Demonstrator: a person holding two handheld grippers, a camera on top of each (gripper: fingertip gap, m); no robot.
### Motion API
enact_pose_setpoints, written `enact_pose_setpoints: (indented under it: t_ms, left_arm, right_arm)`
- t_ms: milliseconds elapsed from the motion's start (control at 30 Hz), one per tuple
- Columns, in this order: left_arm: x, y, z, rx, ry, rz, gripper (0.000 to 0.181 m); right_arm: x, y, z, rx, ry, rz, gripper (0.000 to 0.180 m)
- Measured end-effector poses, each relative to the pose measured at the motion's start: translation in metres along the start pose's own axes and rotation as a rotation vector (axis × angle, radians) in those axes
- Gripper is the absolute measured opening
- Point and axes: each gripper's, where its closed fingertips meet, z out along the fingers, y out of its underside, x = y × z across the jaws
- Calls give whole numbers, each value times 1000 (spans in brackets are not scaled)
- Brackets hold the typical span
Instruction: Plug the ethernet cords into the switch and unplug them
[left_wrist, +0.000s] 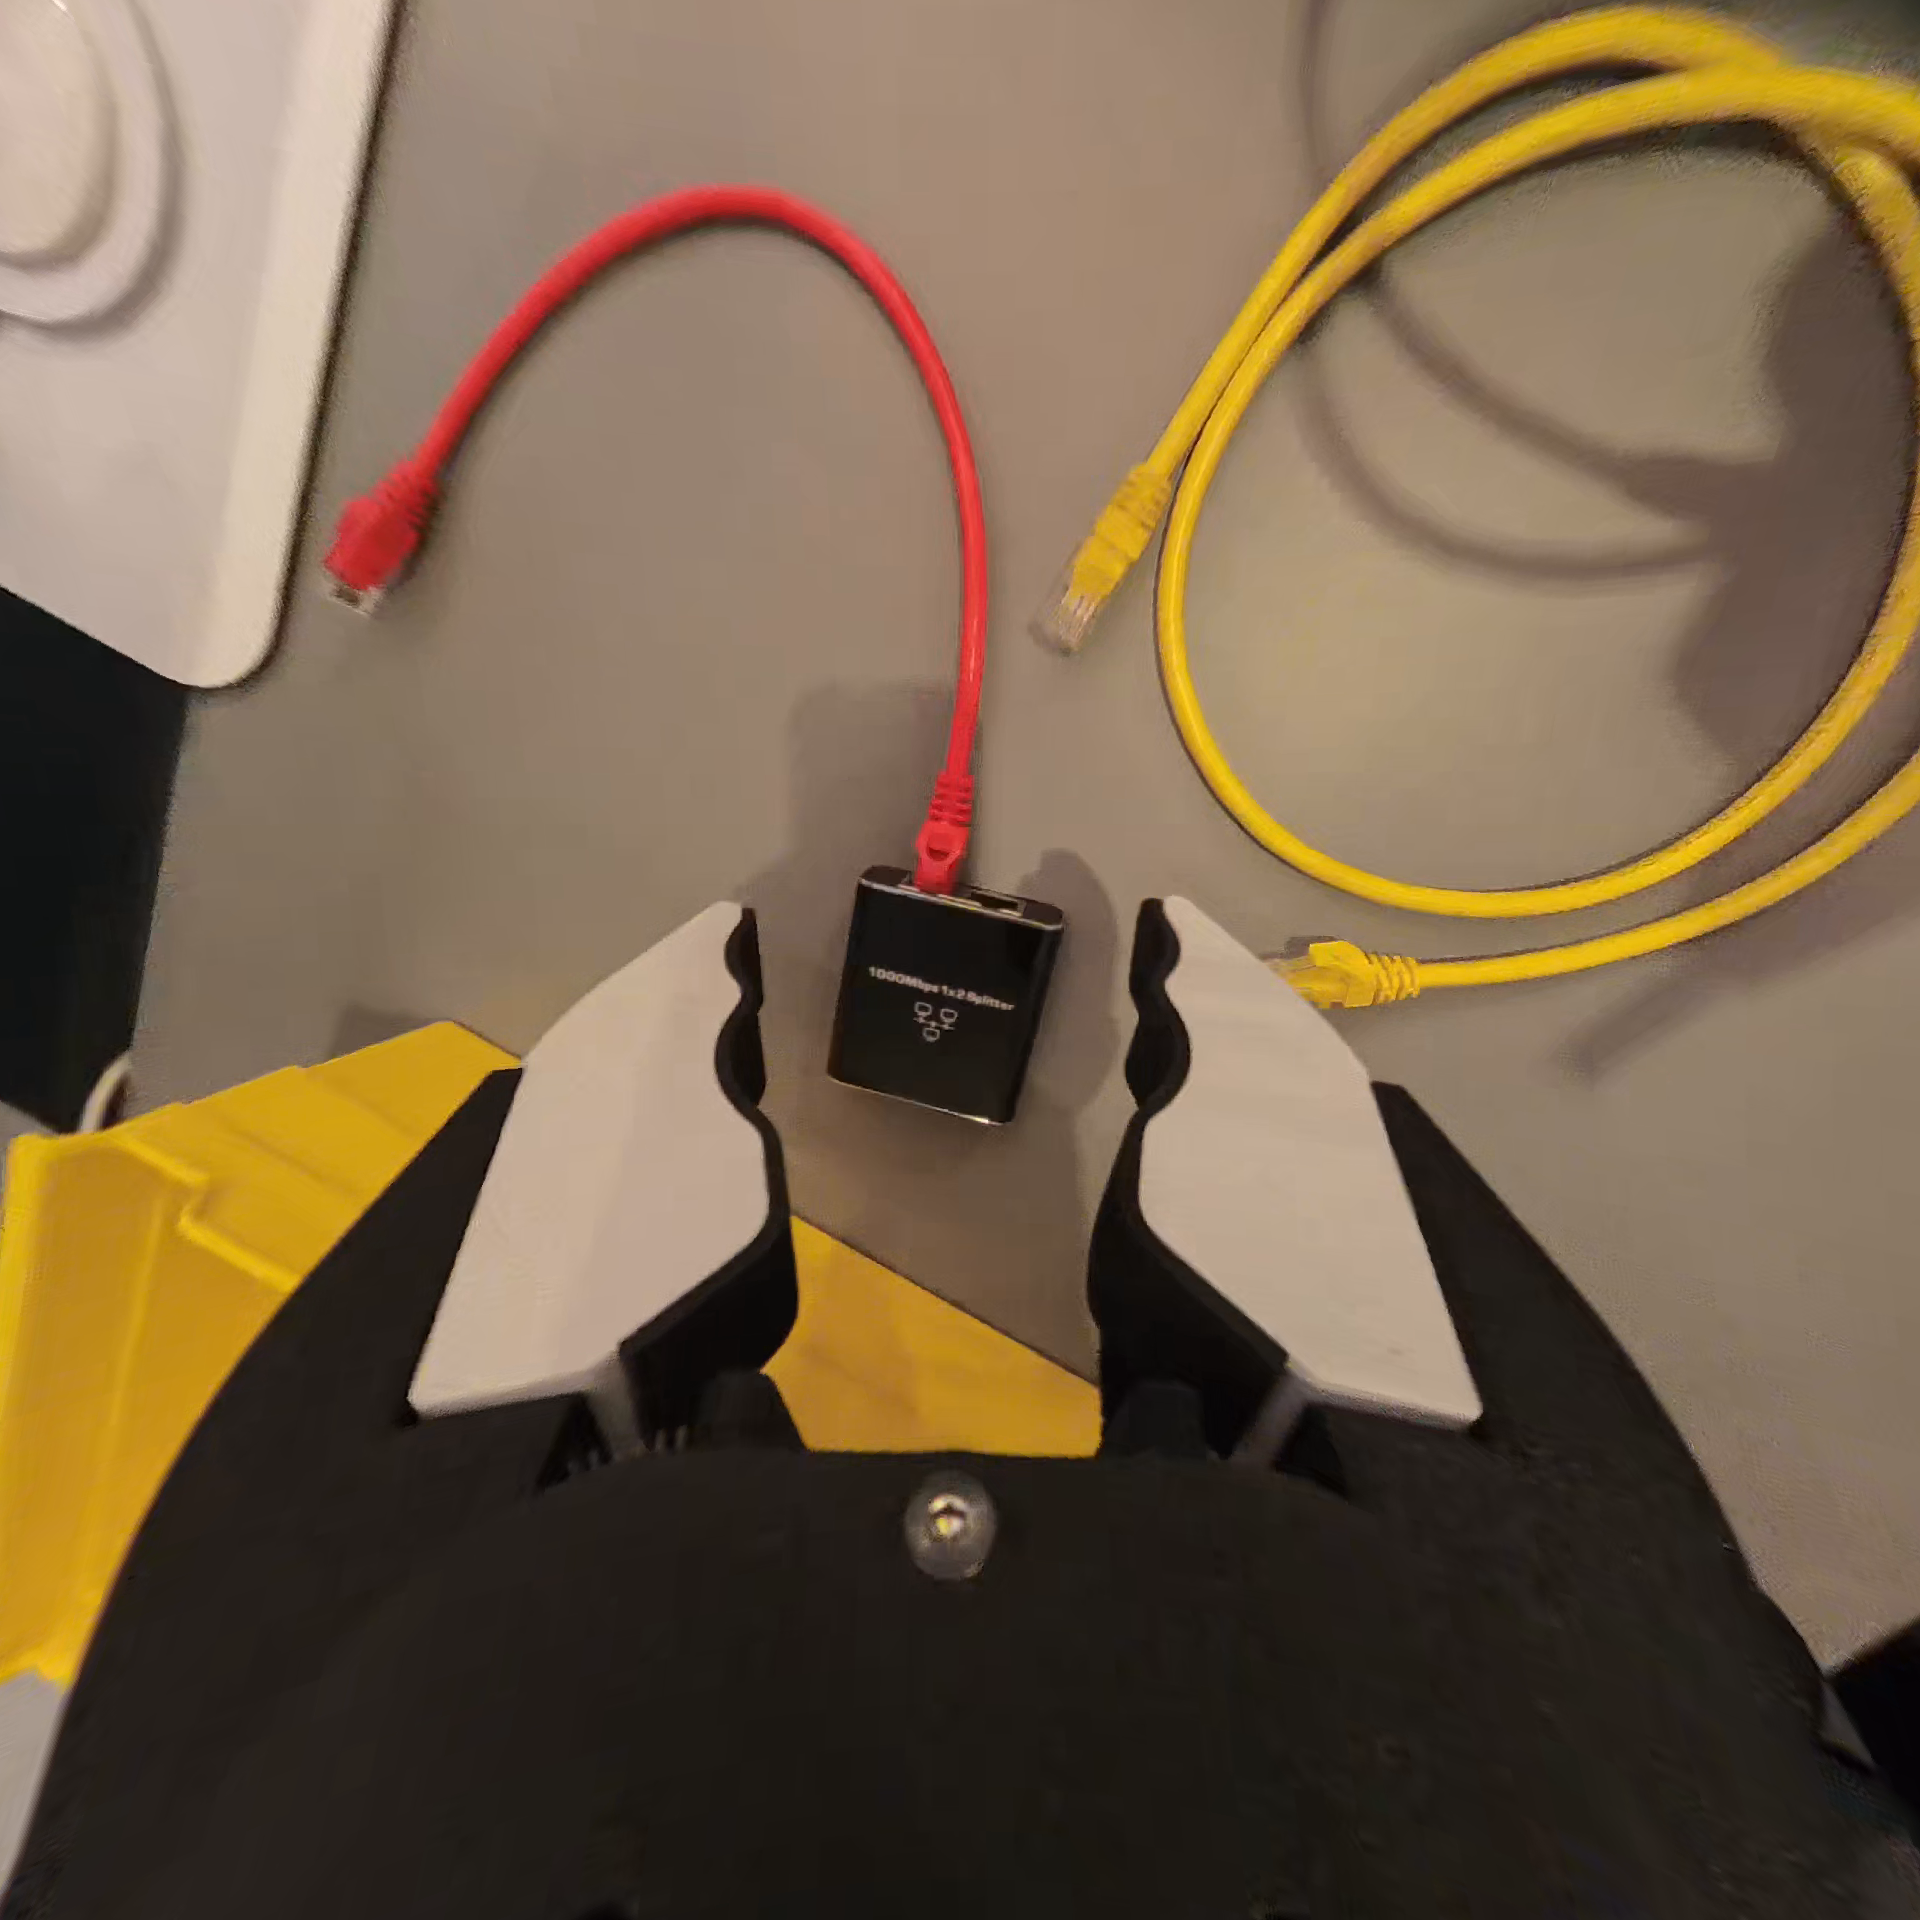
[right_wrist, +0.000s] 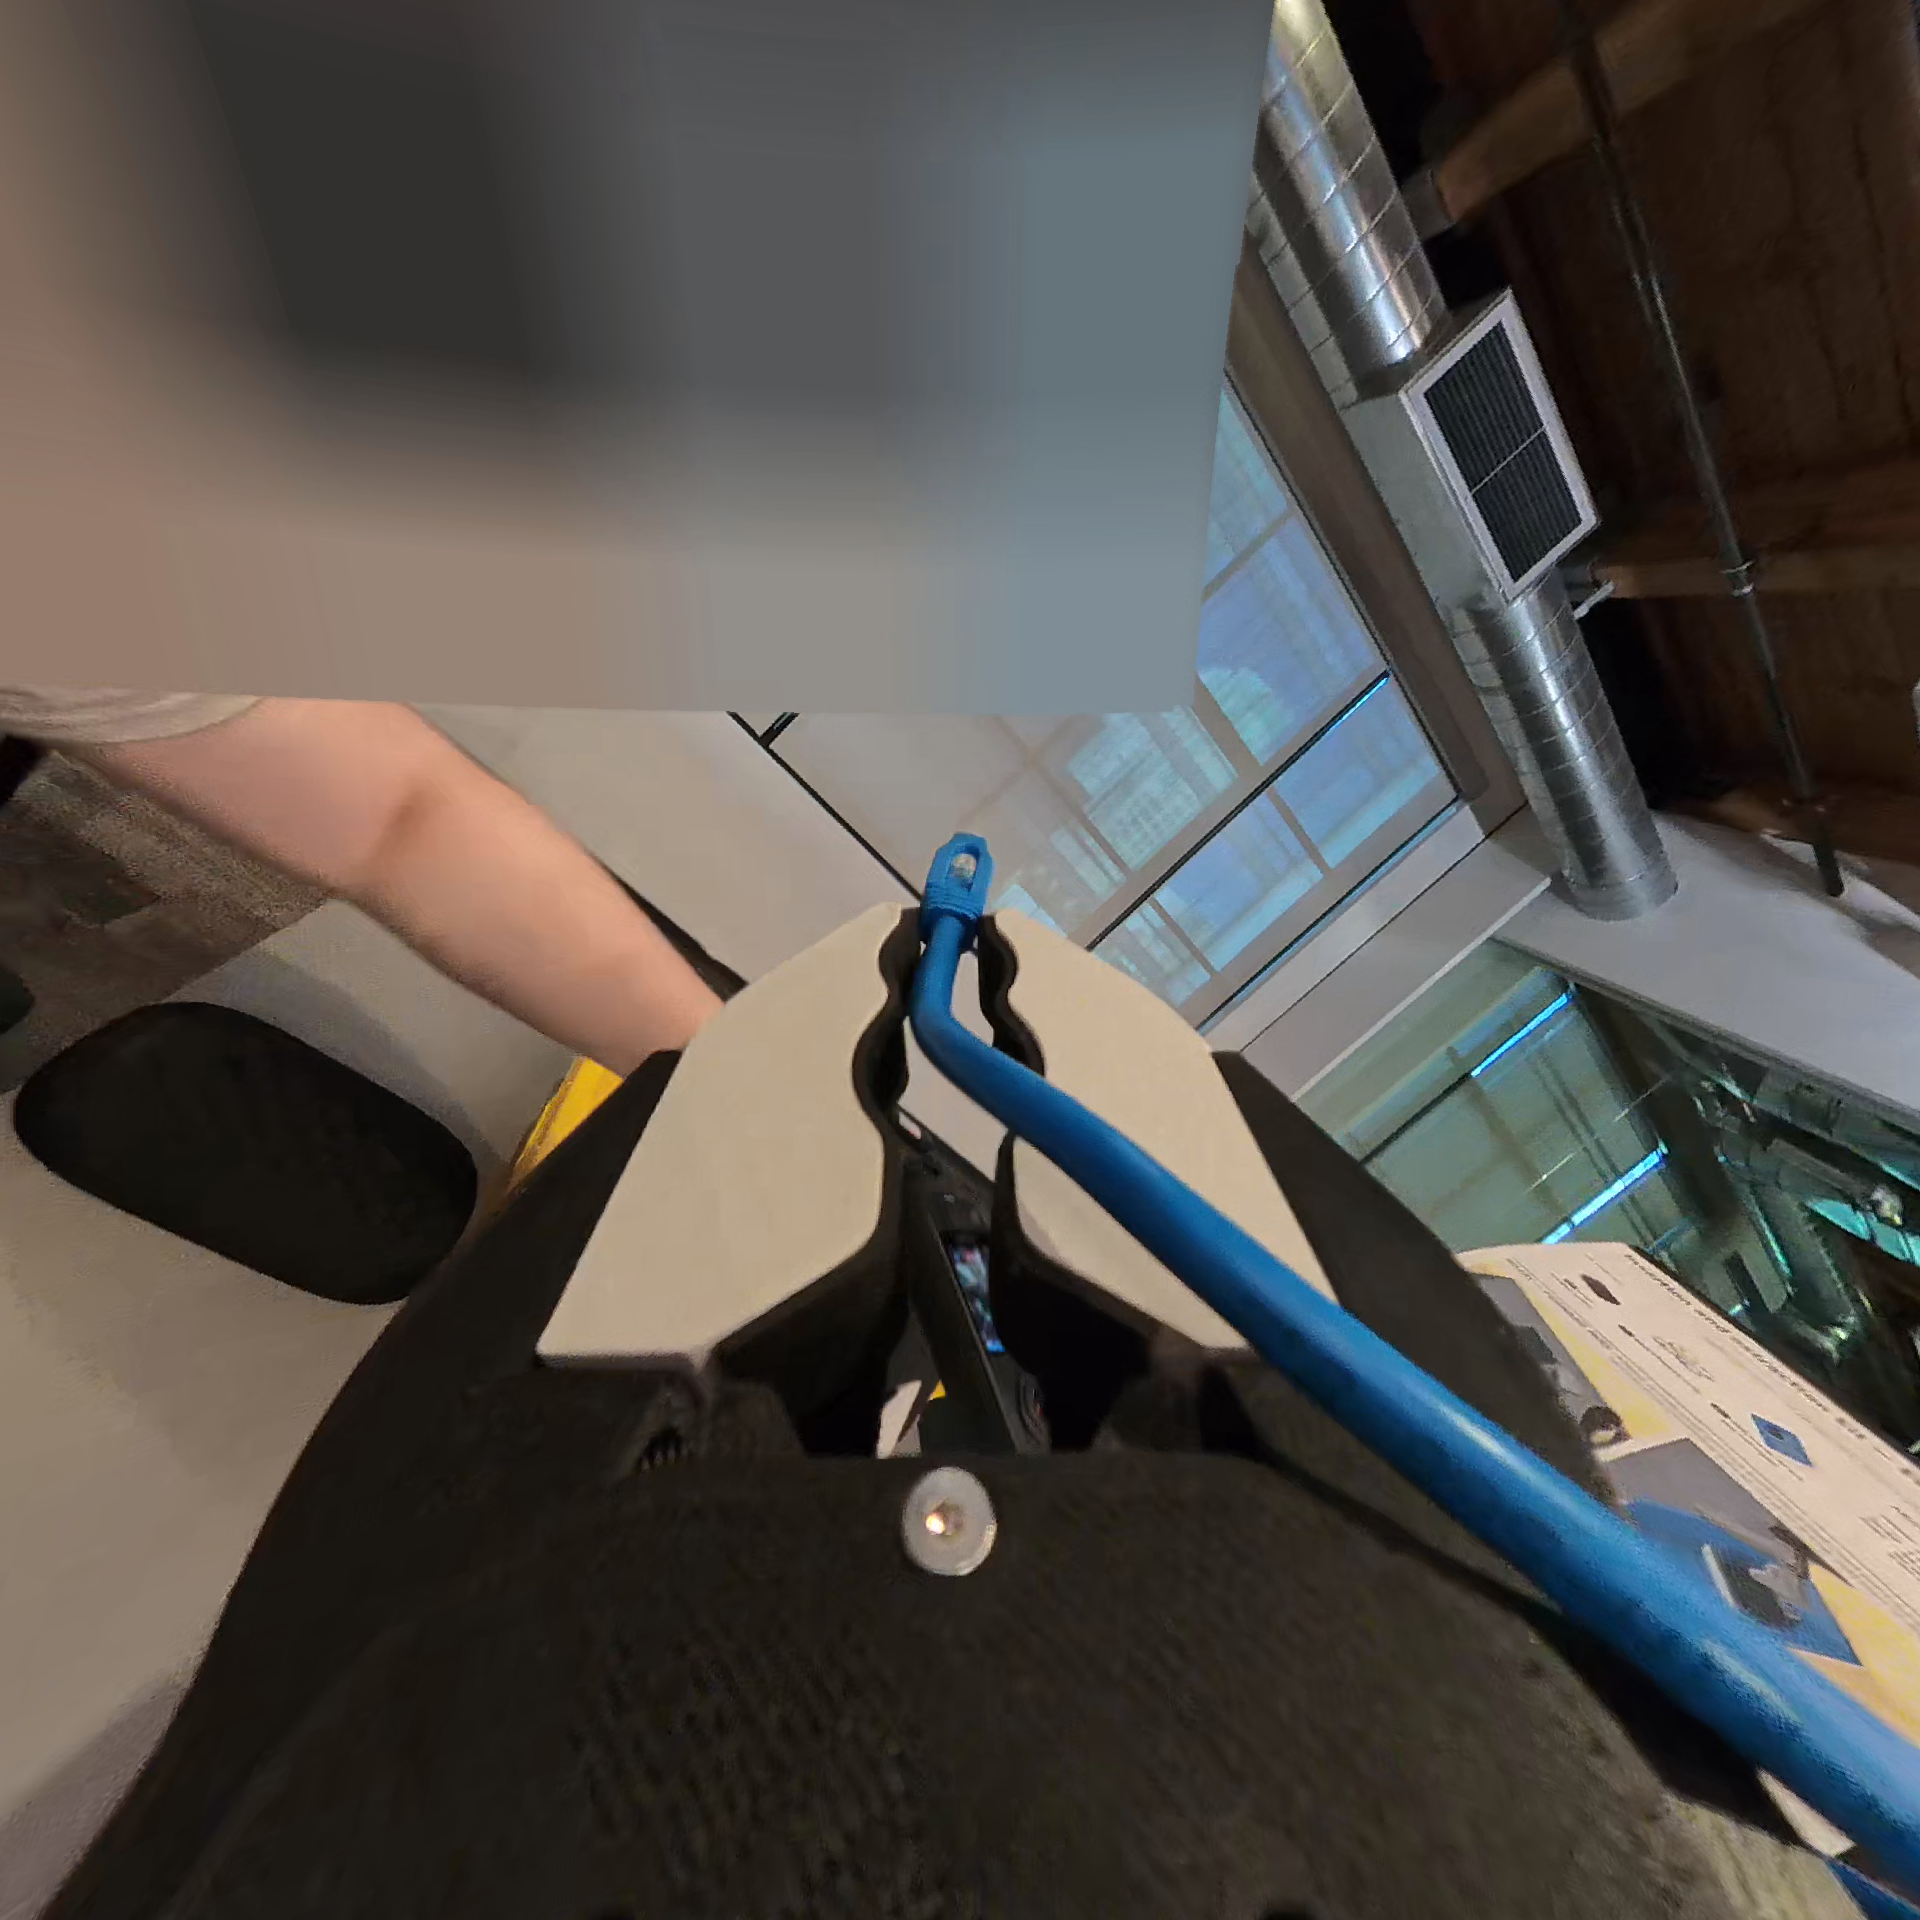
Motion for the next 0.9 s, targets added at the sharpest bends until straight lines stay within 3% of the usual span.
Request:
enact_pose_setpoints:
  t_ms: [167, 300, 533, 667, 733, 767, 833, 900]
  left_arm:
    - [13, 11, 32, -99, 132, -86, 64]
    - [6, 28, 46, -207, 54, 21, 78]
    - [12, 59, 57, -315, 79, 47, 92]
    - [6, 75, 53, -391, 83, 42, 89]
    - [6, 80, 51, -407, 92, -1, 81]
    - [3, 83, 49, -427, 78, -22, 60]
    - [3, 88, 47, -462, 50, -147, 60]
    - [7, 92, 44, -472, -6, -397, 60]
  right_arm:
    - [6, -16, -16, 36, 25, -24, 11]
    - [4, -25, -22, 50, 20, -33, 11]
    - [2, -31, -25, 67, 16, -40, 12]
    - [-1, -30, -21, 60, 3, -41, 12]
    - [-2, -28, -19, 53, -5, -39, 12]
    - [-2, -27, -18, 50, -5, -40, 12]
    - [-3, -25, -16, 38, -7, -42, 12]
    - [-3, -24, -16, 33, -7, -48, 11]
